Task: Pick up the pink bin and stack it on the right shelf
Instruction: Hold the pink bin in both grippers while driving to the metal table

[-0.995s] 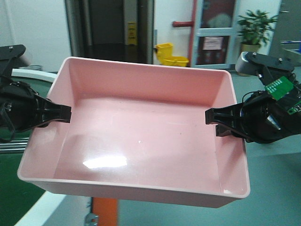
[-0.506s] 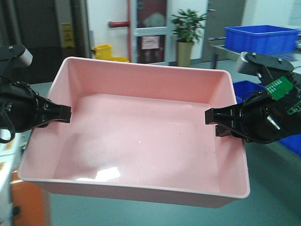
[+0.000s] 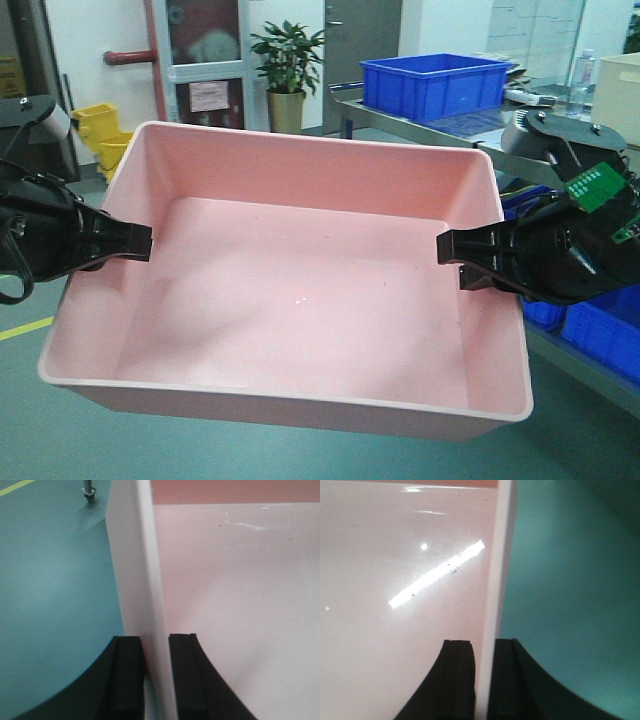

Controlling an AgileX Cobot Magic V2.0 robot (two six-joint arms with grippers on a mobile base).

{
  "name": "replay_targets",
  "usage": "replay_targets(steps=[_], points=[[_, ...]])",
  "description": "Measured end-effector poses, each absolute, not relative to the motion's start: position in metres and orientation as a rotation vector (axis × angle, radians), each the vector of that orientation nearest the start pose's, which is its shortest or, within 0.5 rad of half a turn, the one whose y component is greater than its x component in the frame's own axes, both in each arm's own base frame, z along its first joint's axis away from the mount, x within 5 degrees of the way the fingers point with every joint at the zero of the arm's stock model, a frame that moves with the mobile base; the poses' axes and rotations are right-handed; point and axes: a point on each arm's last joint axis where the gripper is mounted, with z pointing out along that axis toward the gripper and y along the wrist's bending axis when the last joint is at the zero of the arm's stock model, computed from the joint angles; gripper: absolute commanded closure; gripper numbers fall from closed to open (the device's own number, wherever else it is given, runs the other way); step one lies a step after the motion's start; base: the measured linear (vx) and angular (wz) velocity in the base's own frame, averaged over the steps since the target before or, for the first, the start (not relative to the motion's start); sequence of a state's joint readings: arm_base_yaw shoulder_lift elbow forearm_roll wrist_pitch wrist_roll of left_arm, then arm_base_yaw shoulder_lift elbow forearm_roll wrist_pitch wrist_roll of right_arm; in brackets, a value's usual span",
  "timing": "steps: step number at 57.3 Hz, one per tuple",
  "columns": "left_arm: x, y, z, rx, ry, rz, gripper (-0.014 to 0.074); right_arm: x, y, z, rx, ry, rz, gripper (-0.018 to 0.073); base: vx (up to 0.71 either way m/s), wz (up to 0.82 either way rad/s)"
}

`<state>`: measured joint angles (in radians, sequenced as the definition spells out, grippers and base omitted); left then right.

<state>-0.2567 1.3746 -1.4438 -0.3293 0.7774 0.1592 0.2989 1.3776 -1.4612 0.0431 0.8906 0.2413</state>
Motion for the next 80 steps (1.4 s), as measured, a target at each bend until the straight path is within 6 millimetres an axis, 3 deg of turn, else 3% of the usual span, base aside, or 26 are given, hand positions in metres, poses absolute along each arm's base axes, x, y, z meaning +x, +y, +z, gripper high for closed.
replay_targets(steps=[80], points=[[0.2854,-0.0963,0.4186,0.325,2.156,-0.439,0.0598,0.2813,0.0900,0.4119,-0.052,2.312,0.333,0.0568,0.49,-0.05]])
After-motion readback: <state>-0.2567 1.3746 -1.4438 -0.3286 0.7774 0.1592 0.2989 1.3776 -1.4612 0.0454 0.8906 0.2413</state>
